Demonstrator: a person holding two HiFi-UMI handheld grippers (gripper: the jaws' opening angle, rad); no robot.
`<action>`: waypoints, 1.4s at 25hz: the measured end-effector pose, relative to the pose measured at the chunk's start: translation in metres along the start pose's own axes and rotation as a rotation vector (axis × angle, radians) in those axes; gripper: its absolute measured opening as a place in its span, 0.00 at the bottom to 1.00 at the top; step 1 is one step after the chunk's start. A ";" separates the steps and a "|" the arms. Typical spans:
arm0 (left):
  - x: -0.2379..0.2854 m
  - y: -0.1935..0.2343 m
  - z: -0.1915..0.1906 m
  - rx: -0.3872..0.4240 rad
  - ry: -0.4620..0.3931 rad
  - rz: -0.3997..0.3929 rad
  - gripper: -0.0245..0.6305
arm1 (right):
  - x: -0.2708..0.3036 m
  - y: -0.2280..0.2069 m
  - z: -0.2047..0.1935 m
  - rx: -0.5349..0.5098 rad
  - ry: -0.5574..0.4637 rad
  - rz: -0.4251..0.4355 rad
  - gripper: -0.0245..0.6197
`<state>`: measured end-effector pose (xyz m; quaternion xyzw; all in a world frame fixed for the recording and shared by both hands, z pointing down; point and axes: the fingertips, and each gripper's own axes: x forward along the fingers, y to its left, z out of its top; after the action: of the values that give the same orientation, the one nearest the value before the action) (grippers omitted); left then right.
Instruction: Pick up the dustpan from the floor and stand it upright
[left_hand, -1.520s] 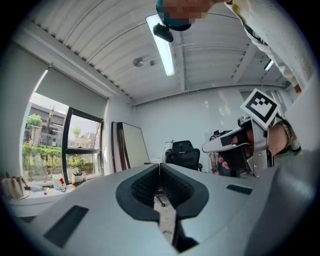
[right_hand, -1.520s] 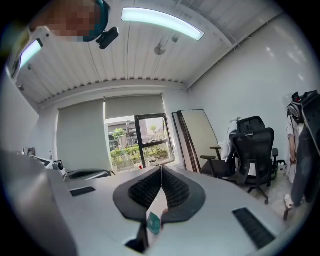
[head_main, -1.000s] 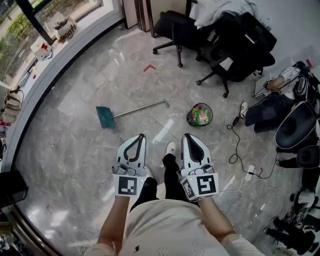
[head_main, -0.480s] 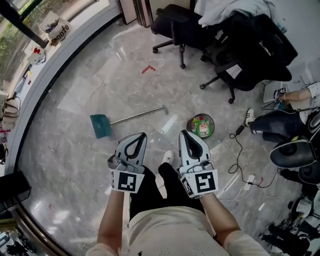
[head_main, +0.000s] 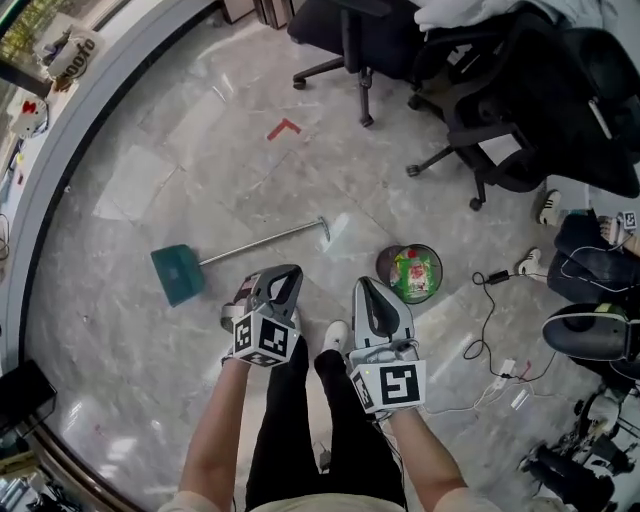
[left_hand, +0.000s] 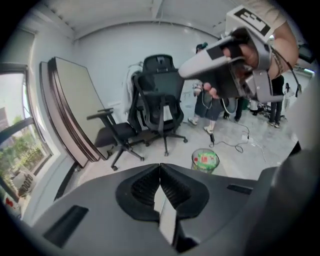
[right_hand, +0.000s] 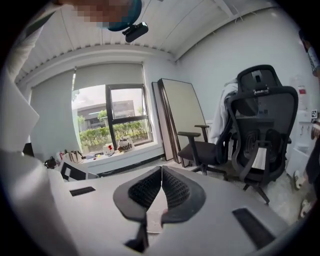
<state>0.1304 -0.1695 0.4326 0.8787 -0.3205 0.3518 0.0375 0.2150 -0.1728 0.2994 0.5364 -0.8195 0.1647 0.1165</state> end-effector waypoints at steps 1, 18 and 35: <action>0.025 -0.001 -0.025 0.011 0.053 -0.034 0.06 | 0.015 -0.002 -0.019 0.008 0.015 -0.001 0.07; 0.386 -0.028 -0.354 0.093 0.431 -0.261 0.06 | 0.203 -0.091 -0.359 0.053 0.060 0.004 0.07; 0.537 -0.059 -0.480 0.267 0.577 -0.421 0.19 | 0.274 -0.125 -0.426 -0.009 -0.142 -0.088 0.07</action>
<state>0.1737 -0.2714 1.1473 0.7872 -0.0604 0.6081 0.0831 0.2263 -0.2810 0.8100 0.5817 -0.8020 0.1173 0.0678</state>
